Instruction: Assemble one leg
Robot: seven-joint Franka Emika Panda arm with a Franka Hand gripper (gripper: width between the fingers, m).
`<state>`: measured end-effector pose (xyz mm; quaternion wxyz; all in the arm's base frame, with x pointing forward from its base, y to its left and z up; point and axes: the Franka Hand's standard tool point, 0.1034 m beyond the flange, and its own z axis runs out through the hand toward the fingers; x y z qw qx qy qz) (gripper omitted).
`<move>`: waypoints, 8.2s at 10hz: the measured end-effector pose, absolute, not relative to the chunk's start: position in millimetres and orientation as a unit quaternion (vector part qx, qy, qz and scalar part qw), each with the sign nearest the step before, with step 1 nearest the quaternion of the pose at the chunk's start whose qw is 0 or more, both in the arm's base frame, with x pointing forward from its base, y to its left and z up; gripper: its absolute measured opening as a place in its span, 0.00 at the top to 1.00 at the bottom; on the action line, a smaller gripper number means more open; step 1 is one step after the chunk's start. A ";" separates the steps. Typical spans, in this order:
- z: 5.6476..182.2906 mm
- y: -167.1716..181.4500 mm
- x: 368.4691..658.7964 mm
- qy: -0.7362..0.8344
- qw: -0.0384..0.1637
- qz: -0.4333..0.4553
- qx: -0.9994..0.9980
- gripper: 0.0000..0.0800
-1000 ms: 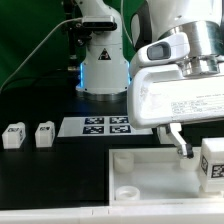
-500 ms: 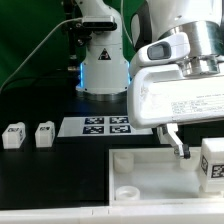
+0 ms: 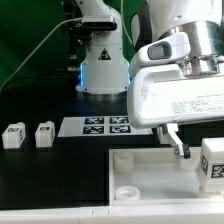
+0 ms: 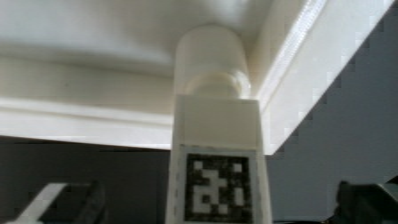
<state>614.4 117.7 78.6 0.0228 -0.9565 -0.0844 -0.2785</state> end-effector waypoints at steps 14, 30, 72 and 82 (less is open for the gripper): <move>88.1 121.4 630.3 -0.069 0.028 0.041 -0.996 0.19; 82.3 115.3 632.1 0.329 0.049 -0.006 -0.943 0.63; 64.2 125.9 626.6 0.426 0.071 0.012 -0.902 0.20; 67.7 124.0 629.2 0.294 0.052 0.001 -0.954 0.62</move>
Offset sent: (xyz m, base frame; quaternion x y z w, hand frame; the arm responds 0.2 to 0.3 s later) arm 0.0110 -0.0019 0.0264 -0.0160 -0.1595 0.0196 0.9869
